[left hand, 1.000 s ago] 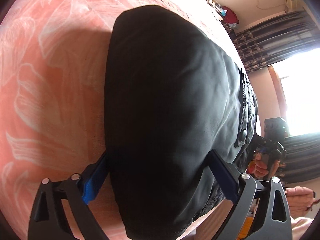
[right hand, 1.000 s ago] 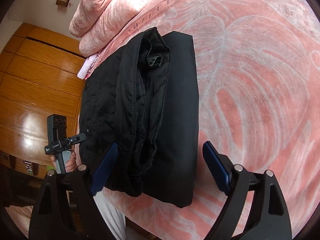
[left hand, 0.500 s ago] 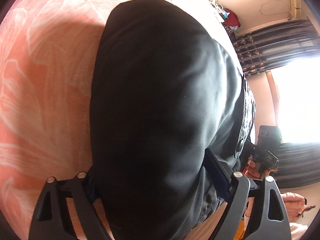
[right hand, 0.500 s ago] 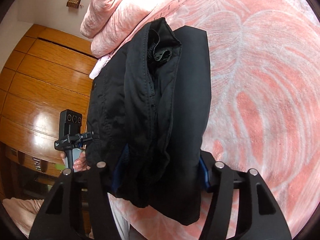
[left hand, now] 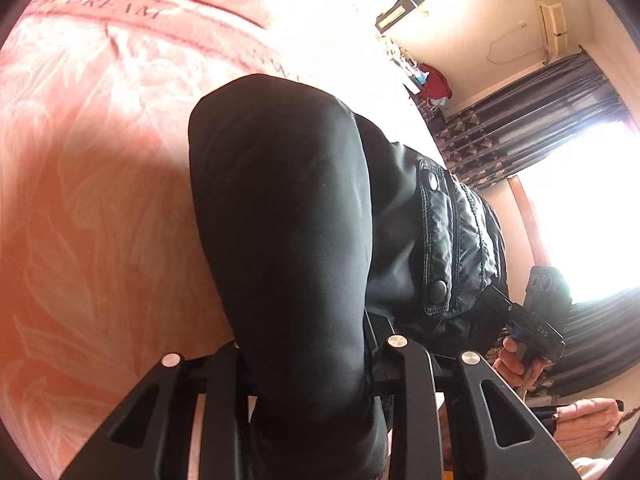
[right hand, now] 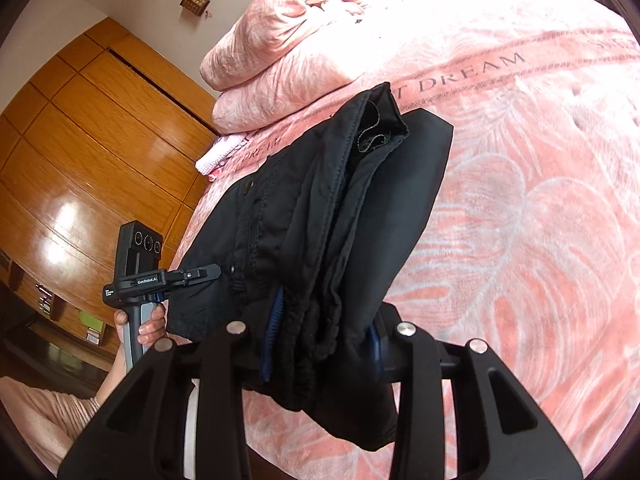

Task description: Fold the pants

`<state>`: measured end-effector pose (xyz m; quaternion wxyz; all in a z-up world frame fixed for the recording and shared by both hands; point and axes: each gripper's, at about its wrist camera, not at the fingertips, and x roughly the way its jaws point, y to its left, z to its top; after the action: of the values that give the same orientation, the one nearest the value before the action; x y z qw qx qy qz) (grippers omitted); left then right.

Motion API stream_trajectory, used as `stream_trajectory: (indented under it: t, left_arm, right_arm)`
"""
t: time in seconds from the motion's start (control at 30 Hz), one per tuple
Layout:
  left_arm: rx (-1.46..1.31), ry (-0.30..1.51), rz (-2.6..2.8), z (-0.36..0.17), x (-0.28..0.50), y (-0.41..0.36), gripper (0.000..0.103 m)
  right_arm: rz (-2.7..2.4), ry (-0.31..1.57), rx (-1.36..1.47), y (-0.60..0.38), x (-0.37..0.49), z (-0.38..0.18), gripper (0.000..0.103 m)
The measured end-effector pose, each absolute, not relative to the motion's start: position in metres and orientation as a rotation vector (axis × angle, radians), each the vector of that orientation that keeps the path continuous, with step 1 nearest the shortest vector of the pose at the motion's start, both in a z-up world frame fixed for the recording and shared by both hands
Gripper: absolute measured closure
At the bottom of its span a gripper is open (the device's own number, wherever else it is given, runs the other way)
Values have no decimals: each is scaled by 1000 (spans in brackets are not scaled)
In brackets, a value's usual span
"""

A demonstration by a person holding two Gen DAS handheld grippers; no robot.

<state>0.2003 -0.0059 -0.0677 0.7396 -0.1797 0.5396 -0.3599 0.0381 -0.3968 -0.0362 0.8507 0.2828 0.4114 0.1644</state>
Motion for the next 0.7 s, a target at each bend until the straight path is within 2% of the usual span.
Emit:
stream_trajectory:
  t: [0.23,0.37,0.43,0.57,0.63,0.7]
  left_arm:
    - [-364,1108,-764,-57,260,-25,75]
    - [-335,1134,-717,-72,298,-37,74]
    - [-318,1170,-694,-88,313,-43,67]
    - [-313,1149,-730,-99,315,-44,57]
    - [-263,1128,-710,-99,312,-48,45]
    - [-222,1107,-683,-100,307,-56,36]
  right_arm:
    - [345,842,579,-425,114,-27,69]
    - [335,893,623,-443,162,-57,68]
    - [313,946,650,-451,177,-82,67]
    - [284,969,682,-461,185,-116,53]
    - [253,967,673,-464,178,-121,42]
    - [201,964,618,-462,173,-122,22]
